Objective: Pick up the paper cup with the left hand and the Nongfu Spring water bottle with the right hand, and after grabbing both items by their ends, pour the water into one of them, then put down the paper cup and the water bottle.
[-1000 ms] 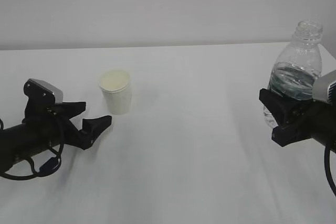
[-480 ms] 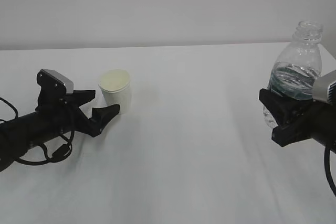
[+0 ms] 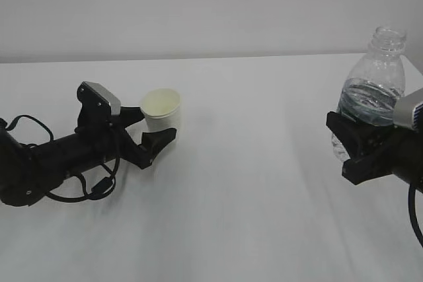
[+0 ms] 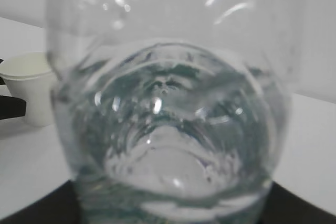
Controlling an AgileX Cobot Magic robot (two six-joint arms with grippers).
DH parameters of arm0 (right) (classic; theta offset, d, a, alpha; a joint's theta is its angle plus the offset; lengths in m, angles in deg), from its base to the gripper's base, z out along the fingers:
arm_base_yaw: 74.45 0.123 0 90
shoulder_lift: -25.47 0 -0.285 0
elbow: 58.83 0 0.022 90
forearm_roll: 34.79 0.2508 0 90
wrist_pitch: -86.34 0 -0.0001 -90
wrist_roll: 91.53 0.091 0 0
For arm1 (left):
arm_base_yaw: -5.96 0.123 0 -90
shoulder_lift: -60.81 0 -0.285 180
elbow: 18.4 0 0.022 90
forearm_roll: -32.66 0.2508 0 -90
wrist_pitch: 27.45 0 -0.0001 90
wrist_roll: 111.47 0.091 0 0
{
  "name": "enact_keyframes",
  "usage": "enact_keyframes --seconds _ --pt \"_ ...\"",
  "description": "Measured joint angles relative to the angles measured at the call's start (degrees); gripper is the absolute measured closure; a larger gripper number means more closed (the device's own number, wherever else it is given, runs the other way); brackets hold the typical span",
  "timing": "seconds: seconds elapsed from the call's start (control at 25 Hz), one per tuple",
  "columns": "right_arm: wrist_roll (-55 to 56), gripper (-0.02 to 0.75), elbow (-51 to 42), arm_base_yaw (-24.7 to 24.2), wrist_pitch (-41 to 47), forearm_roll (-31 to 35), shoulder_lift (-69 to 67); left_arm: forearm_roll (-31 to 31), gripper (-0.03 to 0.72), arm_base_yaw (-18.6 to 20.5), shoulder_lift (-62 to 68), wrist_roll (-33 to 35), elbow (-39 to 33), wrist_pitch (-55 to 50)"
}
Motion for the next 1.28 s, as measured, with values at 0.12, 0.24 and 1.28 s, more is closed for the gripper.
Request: enact_keyframes --seconds 0.12,0.24,1.28 --pt "0.1 0.378 0.0 0.0 0.0 0.0 0.0 -1.4 0.008 -0.8 1.0 0.0 1.2 0.0" --pt "0.1 0.379 0.0 0.0 0.0 0.0 0.0 -2.1 0.008 -1.1 2.2 0.0 2.1 0.0" --pt "0.1 0.379 0.0 0.0 0.0 0.1 0.0 -7.2 -0.003 -3.8 4.4 0.0 6.0 0.0"
